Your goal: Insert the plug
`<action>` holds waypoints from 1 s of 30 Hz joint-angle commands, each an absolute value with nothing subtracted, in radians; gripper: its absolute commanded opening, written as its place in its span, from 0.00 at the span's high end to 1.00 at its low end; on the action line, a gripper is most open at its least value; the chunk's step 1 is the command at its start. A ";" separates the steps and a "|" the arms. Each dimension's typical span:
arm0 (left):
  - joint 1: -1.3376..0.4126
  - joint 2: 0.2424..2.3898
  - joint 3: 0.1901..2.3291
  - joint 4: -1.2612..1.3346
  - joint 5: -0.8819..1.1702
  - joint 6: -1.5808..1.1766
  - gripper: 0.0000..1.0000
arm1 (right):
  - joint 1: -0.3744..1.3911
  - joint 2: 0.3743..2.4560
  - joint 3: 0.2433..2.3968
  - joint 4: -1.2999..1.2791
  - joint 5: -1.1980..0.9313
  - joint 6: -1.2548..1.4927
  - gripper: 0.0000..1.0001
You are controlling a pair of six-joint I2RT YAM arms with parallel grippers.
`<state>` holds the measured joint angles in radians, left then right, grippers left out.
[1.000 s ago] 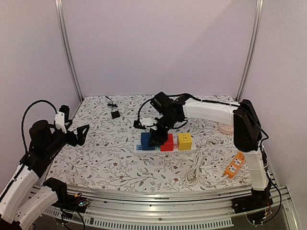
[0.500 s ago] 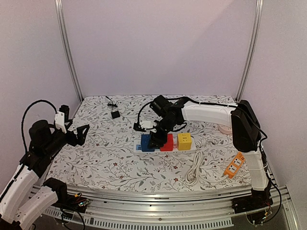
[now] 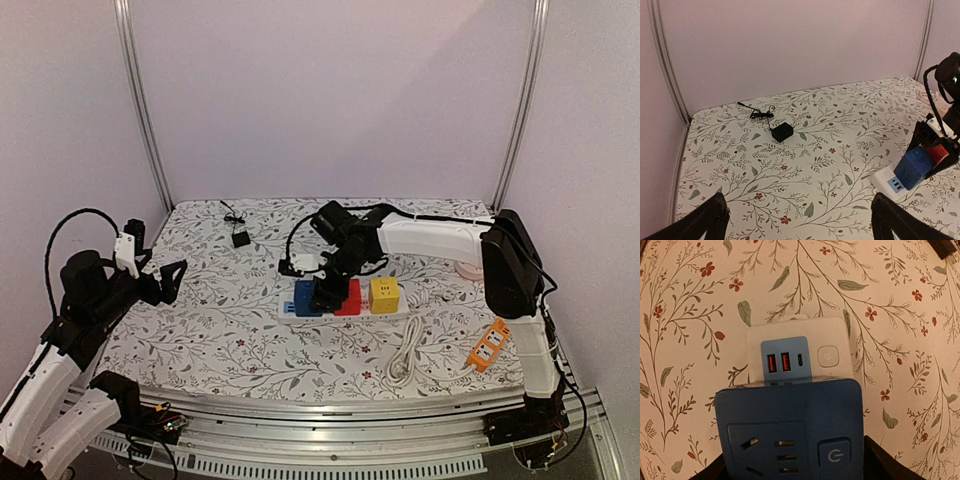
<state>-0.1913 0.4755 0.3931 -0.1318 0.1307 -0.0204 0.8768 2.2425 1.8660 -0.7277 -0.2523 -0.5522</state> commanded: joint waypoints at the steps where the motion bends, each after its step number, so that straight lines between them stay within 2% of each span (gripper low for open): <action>1: -0.176 0.472 0.380 -0.120 0.158 -0.004 0.00 | 0.881 2.296 1.892 -0.796 -0.153 -0.536 0.03; 11: -0.170 0.460 0.383 -0.120 0.165 0.059 0.01 | 0.893 2.171 1.981 -0.766 -0.205 -0.522 0.01; 17: -0.156 0.436 0.383 -0.121 0.186 0.066 0.00 | 0.810 2.078 1.919 -0.876 -0.108 -0.564 0.01; 20: -0.147 0.424 0.383 -0.121 0.199 0.064 0.01 | 0.788 2.034 1.821 -0.908 -0.072 -0.626 0.01; 24: -0.141 0.420 0.381 -0.120 0.220 0.061 0.01 | 0.788 2.020 1.774 -0.966 -0.154 -0.746 0.01; 30: -0.130 0.419 0.383 -0.126 0.230 0.060 0.00 | 0.788 2.065 1.789 -0.957 -0.195 -0.761 0.01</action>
<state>-0.1505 0.4252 0.3931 -0.1314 0.2077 0.0532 0.7788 2.0331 1.7840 -0.9348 -0.1436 -0.7109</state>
